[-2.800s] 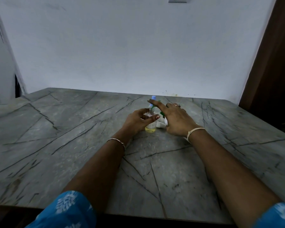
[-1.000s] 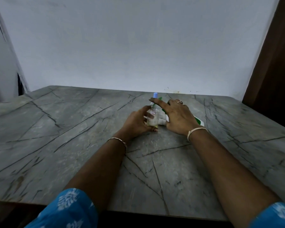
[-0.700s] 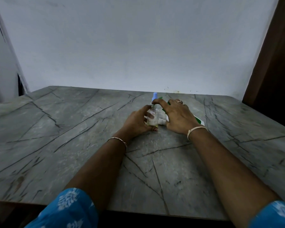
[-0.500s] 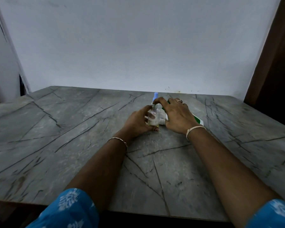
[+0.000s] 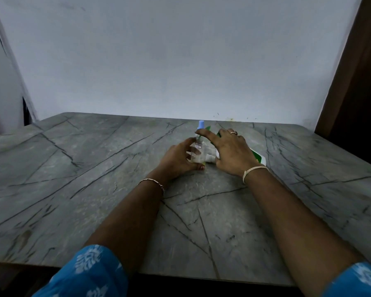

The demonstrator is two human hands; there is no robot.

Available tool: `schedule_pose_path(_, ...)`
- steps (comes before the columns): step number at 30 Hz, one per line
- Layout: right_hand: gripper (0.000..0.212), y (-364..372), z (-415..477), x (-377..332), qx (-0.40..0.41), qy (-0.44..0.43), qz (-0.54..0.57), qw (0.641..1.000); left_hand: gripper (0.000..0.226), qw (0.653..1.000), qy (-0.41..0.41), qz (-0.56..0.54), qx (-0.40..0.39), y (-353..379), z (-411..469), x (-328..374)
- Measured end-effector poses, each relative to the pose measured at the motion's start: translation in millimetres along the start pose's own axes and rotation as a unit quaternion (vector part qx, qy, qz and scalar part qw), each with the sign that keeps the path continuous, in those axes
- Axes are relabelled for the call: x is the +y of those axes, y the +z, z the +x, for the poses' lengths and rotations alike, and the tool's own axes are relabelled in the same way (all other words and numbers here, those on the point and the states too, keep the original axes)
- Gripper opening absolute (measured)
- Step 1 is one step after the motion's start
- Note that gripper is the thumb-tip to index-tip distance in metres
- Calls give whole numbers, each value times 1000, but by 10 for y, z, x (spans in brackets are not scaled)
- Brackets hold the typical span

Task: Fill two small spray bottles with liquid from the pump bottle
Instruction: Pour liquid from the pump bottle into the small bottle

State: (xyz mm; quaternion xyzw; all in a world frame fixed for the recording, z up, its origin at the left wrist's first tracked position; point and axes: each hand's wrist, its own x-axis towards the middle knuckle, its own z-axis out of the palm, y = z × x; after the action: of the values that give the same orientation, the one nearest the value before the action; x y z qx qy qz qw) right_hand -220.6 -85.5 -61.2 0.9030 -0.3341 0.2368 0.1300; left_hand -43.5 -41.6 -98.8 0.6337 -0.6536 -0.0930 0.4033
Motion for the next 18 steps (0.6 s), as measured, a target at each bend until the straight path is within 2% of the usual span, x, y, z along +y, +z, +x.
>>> schedule_pose_path(11, 74, 49, 81, -24, 10, 10, 9, 1000, 91, 1000, 1, -6, 0, 4, -16, 14)
schedule_pose_path(18, 81, 69, 43, 9, 27, -13, -4, 1000, 87, 1000, 5, 21, 21, 16, -22, 24)
